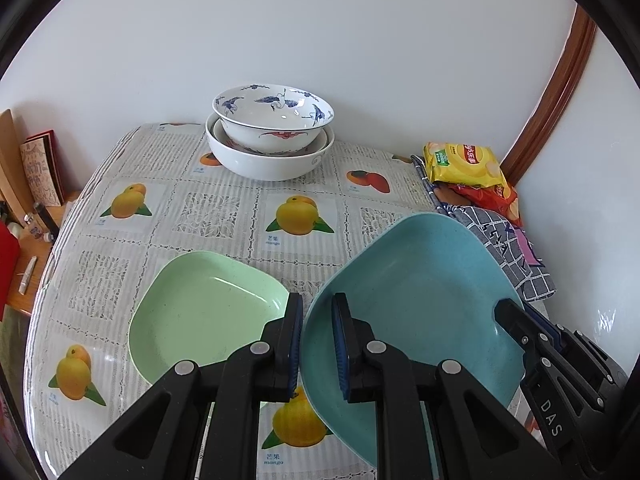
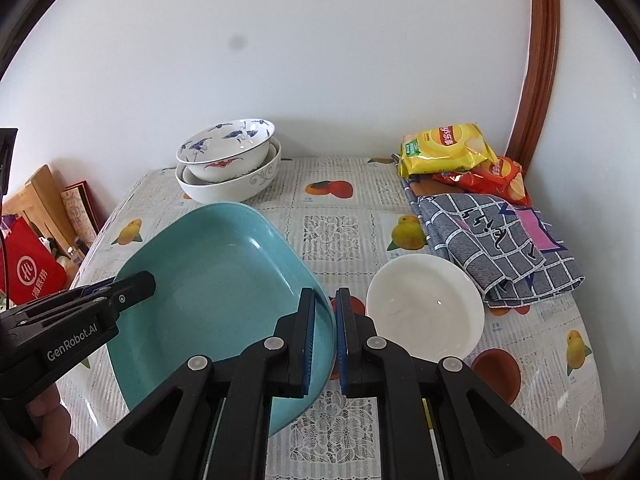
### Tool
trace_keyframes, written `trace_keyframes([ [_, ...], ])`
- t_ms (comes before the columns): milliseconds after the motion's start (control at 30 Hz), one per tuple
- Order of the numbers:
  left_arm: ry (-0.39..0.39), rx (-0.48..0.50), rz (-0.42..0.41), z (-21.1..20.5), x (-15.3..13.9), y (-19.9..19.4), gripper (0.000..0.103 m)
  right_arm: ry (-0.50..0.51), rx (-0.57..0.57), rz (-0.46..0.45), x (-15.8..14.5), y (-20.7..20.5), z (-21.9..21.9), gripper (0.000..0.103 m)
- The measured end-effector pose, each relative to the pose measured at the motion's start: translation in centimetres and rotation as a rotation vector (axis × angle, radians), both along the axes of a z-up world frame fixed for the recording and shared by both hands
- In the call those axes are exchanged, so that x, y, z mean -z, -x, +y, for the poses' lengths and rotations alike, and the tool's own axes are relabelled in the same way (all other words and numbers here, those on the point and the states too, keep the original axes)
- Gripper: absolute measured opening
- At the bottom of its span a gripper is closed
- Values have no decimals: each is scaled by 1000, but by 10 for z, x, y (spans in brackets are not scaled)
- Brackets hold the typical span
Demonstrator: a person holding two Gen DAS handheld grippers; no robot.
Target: Organize plates and bowls
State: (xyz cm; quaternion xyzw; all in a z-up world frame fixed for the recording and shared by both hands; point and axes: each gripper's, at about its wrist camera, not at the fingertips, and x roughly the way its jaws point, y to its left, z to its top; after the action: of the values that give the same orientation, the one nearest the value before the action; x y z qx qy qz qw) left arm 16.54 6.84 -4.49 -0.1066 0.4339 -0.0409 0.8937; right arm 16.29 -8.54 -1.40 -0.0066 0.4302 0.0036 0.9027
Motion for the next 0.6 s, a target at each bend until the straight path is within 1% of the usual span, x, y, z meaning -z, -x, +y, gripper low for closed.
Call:
trace_keyframes([
  [300, -1, -14, -10, 9, -3, 6, 15, -25, -12, -4, -2, 2, 8, 10],
  [600, 6, -35, -3, 20, 0, 9, 15, -37, -30, -3, -1, 2, 17, 10],
])
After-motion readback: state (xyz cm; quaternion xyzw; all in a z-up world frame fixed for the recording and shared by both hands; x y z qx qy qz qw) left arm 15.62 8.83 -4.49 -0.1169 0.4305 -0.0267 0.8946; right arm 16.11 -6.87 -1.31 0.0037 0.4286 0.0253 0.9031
